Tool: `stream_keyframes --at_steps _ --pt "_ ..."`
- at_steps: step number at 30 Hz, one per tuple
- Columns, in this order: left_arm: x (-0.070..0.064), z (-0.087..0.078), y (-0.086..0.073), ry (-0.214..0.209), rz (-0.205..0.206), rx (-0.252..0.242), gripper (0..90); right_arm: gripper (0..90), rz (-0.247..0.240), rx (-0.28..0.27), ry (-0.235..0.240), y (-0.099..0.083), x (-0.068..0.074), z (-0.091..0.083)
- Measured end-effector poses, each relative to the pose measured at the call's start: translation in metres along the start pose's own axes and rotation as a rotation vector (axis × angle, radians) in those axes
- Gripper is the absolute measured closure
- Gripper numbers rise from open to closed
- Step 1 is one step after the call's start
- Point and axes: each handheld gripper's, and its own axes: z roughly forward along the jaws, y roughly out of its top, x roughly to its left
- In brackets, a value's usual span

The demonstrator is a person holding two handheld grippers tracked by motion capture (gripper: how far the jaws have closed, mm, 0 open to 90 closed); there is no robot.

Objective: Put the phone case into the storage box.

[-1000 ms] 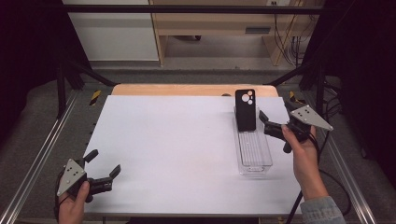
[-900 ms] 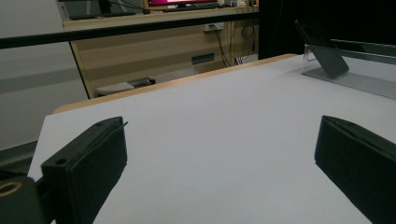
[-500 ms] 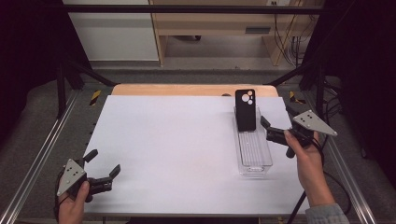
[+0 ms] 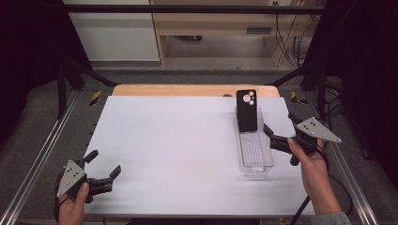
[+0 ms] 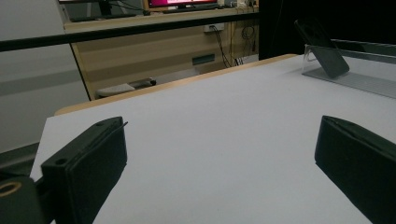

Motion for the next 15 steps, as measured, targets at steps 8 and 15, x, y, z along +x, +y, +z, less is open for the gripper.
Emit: stream_keyframes --at_steps 8,15 --pt "0.0 0.0 0.0 -0.008 0.002 -0.003 2.1 3.2 0.017 0.013 -0.004 -0.012 -0.002 -0.011" --pt "0.0 0.0 0.0 -0.004 0.001 -0.001 2.1 3.0 0.035 0.017 -0.007 -0.023 -0.002 -0.02"
